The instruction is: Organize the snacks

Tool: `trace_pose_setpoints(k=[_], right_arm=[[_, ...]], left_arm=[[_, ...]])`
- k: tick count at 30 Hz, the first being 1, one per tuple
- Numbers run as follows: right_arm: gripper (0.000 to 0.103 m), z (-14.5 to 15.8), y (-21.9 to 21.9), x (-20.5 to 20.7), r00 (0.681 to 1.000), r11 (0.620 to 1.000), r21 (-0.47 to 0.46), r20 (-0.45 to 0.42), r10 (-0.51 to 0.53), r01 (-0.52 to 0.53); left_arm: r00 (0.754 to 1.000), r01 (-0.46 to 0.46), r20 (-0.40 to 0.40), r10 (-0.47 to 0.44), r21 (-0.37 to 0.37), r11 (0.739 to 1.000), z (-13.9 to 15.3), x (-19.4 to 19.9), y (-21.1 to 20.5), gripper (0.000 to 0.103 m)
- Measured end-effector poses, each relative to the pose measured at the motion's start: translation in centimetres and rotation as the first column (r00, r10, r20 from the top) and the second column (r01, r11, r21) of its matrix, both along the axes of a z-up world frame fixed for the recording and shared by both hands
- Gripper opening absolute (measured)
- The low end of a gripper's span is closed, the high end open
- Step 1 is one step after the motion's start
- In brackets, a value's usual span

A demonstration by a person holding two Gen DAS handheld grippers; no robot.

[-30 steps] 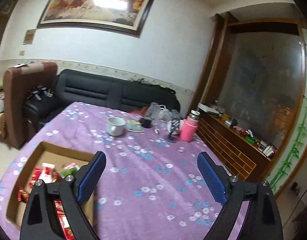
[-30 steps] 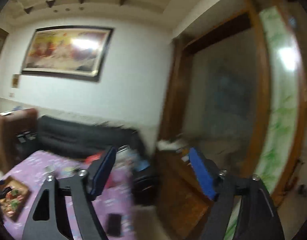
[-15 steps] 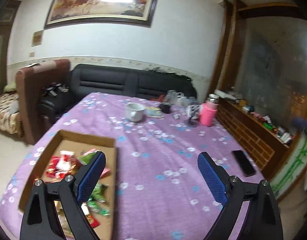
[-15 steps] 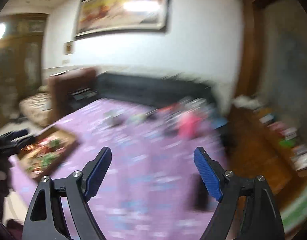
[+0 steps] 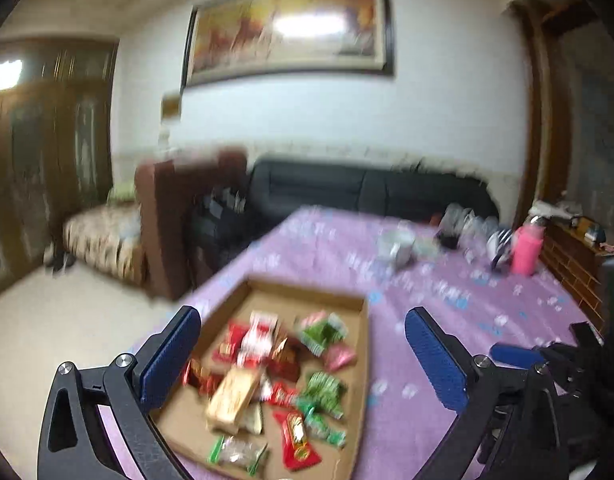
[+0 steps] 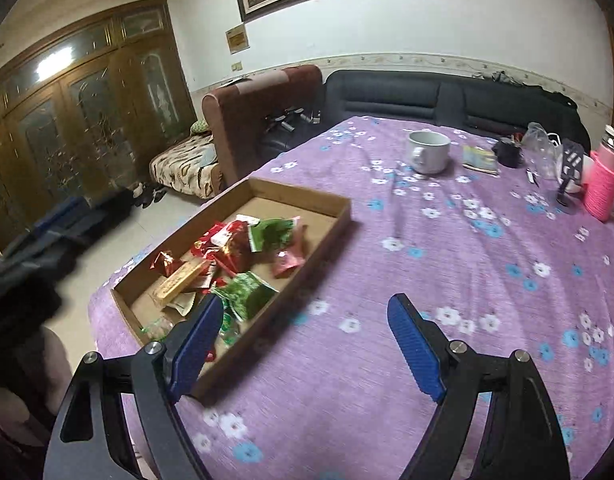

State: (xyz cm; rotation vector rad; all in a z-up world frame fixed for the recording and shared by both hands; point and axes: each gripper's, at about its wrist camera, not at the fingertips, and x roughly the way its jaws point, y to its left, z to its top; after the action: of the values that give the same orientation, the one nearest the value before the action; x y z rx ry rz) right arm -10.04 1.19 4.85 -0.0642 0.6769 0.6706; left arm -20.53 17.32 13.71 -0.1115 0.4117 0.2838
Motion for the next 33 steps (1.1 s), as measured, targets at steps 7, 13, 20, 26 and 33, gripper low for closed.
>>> trace_pose_setpoints(k=[7, 13, 20, 26, 33], right_arm=[[0.084, -0.8, 3.9, -0.1, 1.000, 0.996, -0.080, 0.010, 0.026, -0.025], [0.084, -1.3, 6.7, -0.6, 0.998, 0.988, -0.143, 0.020, 0.065, -0.061], [0.084, -2.1, 8.7, -1.3, 0.995, 0.974, -0.206, 0.017, 0.098, -0.092], [0.084, -2.1, 8.5, -1.6, 0.995, 0.974, -0.208, 0.024, 0.094, -0.087], [0.084, -2.1, 7.9, -1.6, 0.996, 0.979, -0.187, 0.017, 0.083, -0.078]], left_arm=[[0.990, -0.135, -0.028, 0.135, 0.004, 0.991, -1.7, 0.1, 2.6, 0.103], [0.980, -0.148, -0.152, 0.129, -0.128, 0.981, -4.0, 1.5, 5.7, 0.103], [0.972, -0.146, -0.211, 0.106, -0.184, 0.972, -5.6, 2.1, 6.8, 0.103], [0.970, -0.141, -0.225, 0.095, -0.198, 0.970, -6.1, 2.1, 6.8, 0.103], [0.965, -0.141, -0.247, 0.088, -0.205, 0.969, -6.3, 2.2, 6.5, 0.103]])
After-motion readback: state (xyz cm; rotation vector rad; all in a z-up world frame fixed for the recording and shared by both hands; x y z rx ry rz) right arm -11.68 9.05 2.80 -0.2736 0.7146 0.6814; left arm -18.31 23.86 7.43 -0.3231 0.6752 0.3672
